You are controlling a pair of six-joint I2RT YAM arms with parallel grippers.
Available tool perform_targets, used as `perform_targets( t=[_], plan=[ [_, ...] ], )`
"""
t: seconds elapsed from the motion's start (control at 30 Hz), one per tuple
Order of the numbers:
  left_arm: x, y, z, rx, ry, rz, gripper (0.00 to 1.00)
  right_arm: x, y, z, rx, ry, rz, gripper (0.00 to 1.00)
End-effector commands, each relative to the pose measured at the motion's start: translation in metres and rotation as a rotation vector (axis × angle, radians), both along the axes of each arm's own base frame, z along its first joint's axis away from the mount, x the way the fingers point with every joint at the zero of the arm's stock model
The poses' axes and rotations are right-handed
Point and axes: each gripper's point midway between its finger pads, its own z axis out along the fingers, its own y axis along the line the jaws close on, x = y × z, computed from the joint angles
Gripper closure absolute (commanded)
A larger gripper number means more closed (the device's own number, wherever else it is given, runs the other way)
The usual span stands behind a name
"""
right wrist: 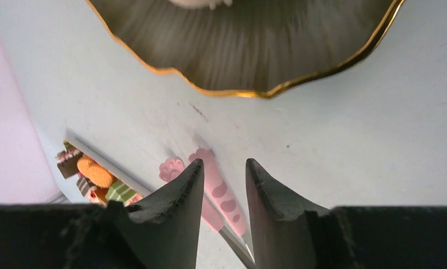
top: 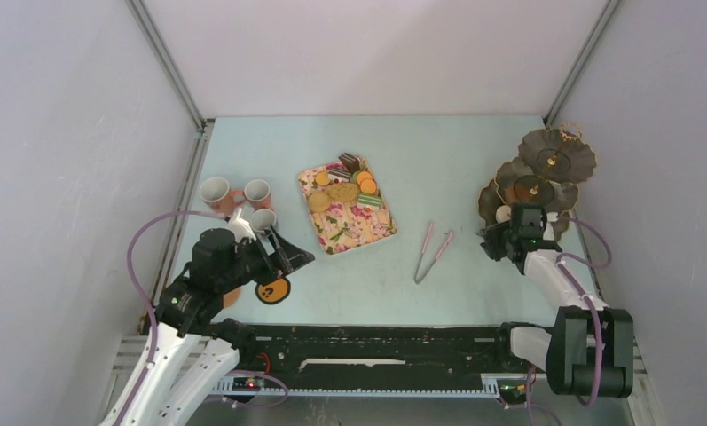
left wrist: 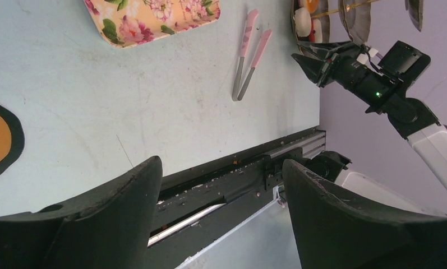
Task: Serve the afternoon tea
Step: Pick up the clamp from the center of the board.
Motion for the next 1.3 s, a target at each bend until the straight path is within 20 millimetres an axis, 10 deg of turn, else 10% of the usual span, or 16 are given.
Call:
perform_targets(
  t=[0.0, 0.3, 0.6, 1.27],
  plan=[
    [-0.003, 0.001, 0.001, -0.010, -0.003, -0.001, 0.16, 0.023, 0.020, 0.028, 0.009, -0.079, 0.062, 0.63],
    [-0.006, 0.001, 0.003, -0.009, -0.013, -0.015, 0.16, -0.039, -0.011, 0.042, -0.187, -0.036, 0.227, 0.36],
    [-0.007, -0.002, 0.009, 0.001, -0.015, -0.052, 0.16, -0.049, 0.072, 0.030, -0.346, -0.043, 0.604, 0.00],
    [-0.025, 0.003, 0.004, 0.044, 0.024, -0.096, 0.16, -0.027, 0.137, -0.026, -0.794, 0.139, 0.485, 0.08]
  ],
)
